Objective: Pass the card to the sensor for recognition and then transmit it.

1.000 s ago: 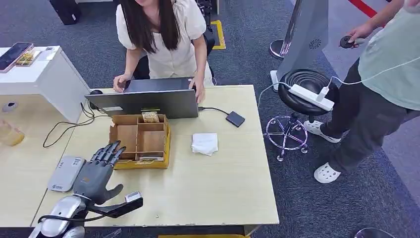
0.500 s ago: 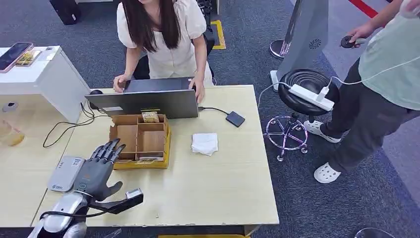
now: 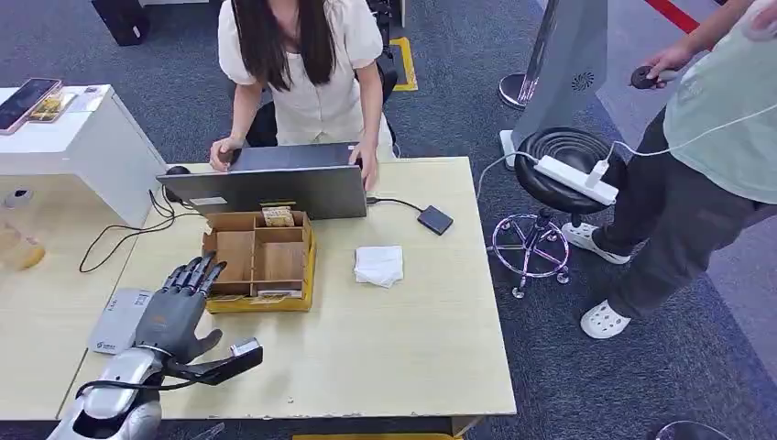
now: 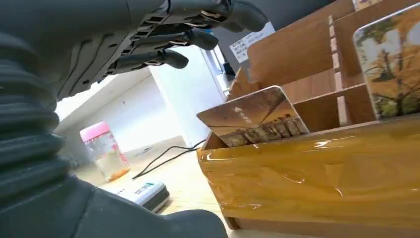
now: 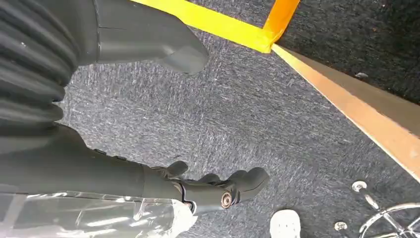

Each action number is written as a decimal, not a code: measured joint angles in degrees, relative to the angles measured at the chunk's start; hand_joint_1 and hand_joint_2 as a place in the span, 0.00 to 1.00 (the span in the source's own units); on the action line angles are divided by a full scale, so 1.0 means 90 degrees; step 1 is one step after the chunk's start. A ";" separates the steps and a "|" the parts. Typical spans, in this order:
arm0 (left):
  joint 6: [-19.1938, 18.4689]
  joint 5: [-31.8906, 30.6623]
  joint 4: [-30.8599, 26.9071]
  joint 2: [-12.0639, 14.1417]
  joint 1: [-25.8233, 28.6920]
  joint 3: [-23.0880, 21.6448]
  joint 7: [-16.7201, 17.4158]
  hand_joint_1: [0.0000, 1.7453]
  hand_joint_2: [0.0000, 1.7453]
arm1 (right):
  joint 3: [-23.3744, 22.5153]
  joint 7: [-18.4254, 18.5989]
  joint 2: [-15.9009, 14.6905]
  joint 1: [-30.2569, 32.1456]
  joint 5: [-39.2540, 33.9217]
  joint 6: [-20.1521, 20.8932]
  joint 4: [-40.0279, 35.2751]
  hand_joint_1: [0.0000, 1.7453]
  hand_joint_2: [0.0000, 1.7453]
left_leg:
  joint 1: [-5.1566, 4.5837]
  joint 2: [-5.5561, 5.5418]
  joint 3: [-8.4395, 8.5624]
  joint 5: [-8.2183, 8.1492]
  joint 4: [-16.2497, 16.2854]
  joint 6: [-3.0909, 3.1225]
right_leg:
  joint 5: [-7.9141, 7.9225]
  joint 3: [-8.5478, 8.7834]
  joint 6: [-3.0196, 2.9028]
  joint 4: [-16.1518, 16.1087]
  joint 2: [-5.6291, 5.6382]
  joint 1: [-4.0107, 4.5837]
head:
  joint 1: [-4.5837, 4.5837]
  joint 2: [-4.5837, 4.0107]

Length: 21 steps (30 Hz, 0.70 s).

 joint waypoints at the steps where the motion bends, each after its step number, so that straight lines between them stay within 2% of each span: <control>1: -0.0002 0.0000 0.0020 -0.0005 -0.0018 0.0007 0.0002 0.00 1.00 | 0.0000 0.0000 0.0000 -0.0002 0.0000 0.0000 0.0000 0.00 1.00 | 0.0000 0.0000 0.0000 0.0000 0.0000 0.0000 | 0.0000 0.0000 0.0000 0.0000 0.0000 0.0000 | 0.0002 0.0000; 20: -0.0010 -0.0012 0.0391 -0.0012 -0.0175 0.0148 0.0078 0.00 1.00 | -0.0051 0.0015 0.0017 -0.0001 0.0058 0.0000 0.0000 0.00 1.00 | 0.0000 0.0000 0.0000 0.0000 0.0000 0.0000 | 0.0000 0.0000 0.0000 0.0000 0.0001 0.0000 | 0.0002 0.0000; 21: -0.0007 -0.0012 0.0398 -0.0012 -0.0177 0.0151 0.0078 0.21 1.00 | -0.0053 0.0015 0.0017 -0.0001 0.0058 0.0000 0.0000 0.00 1.00 | 0.0000 0.0000 0.0000 0.0000 0.0000 0.0000 | 0.0000 0.0000 0.0000 0.0000 0.0001 0.0000 | 0.0000 0.0000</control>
